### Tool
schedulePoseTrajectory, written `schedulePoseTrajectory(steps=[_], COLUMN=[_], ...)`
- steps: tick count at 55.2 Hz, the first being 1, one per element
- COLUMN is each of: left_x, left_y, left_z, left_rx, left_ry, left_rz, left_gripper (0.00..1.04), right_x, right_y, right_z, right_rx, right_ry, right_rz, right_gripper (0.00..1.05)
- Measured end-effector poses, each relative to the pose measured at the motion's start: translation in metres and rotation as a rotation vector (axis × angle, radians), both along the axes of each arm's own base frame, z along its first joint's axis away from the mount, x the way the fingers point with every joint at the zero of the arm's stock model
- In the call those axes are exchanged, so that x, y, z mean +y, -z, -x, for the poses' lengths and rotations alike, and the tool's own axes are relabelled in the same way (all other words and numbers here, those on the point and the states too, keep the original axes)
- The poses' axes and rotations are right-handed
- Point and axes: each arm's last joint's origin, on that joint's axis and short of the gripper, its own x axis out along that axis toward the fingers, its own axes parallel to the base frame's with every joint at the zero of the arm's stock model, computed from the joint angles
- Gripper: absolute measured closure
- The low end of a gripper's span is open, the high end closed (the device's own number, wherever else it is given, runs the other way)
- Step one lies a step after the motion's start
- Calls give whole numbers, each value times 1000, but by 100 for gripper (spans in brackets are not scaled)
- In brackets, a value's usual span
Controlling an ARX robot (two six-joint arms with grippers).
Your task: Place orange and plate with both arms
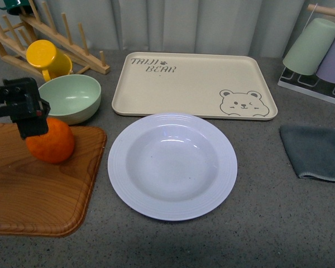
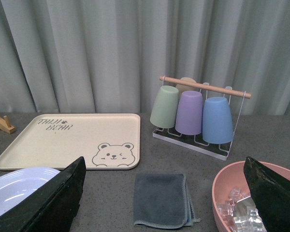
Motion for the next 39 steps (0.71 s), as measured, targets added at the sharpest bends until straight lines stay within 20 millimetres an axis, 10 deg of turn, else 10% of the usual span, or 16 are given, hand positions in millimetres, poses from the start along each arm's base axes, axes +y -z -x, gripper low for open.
schedulePoseTrajectory(steps=[39], left_x=[9], left_y=[44], left_z=[-37], left_rx=[95], left_ry=[7], left_rz=[-44], left_gripper=[6], right_x=[0], right_y=[0], right_z=[0], right_rx=[0], right_ry=[0], right_rz=[0], right_gripper=[9])
